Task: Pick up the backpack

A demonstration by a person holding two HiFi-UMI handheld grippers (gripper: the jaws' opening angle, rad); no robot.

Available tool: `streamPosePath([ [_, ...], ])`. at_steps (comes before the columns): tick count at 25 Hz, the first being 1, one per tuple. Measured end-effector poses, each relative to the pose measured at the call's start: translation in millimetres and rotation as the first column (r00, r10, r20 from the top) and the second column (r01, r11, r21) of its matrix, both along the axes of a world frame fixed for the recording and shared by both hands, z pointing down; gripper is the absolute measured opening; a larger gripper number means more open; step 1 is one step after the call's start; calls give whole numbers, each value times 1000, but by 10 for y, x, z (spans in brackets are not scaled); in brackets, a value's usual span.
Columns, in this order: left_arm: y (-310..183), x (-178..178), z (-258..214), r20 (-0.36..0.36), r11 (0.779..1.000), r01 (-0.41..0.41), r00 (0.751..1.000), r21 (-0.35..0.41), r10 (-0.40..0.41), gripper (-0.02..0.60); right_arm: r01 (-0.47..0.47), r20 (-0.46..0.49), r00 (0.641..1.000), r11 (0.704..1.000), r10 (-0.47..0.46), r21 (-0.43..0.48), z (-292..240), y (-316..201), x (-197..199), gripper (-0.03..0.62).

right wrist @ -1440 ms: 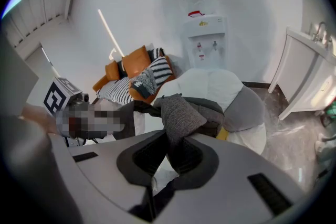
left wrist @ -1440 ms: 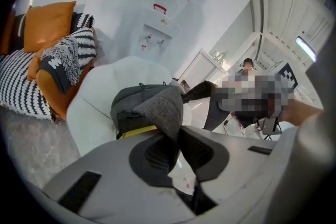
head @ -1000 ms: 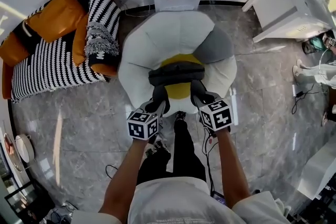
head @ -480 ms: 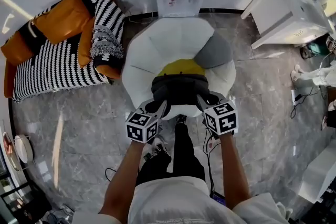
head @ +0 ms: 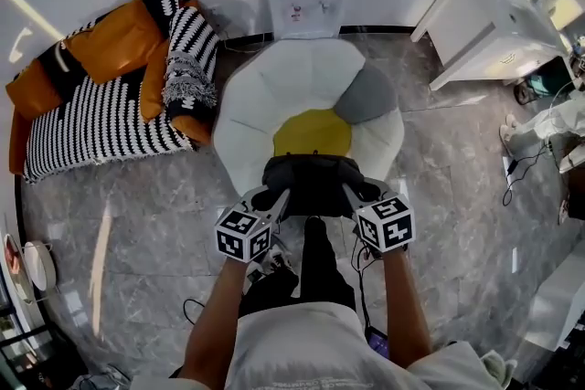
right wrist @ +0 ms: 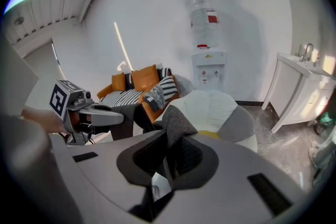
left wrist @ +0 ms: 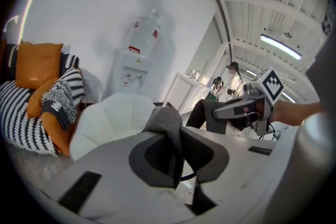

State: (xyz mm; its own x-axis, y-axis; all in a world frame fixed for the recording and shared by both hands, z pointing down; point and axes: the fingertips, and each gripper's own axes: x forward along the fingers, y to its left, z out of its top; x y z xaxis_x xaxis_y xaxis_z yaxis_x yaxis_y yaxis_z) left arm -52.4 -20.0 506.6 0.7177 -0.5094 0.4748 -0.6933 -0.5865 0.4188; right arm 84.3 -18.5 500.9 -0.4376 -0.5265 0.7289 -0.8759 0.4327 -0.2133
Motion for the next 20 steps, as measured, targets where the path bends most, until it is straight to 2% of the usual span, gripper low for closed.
streamPosePath([
  [11,261,-65,-568,-5,990,7,1000,140,-6,32,-29,45,999,989,23,142,-572,306,-84,32],
  [16,288,-46,-877,66,970,-7,998,244,-10,32,-25,33,999,977,19,214,-897,327,-73,32],
  [20,310,-41,-1086,65,962,6,998,271,-24,32,-19,18,1000,968,15,252,-1102,360,-74,32],
])
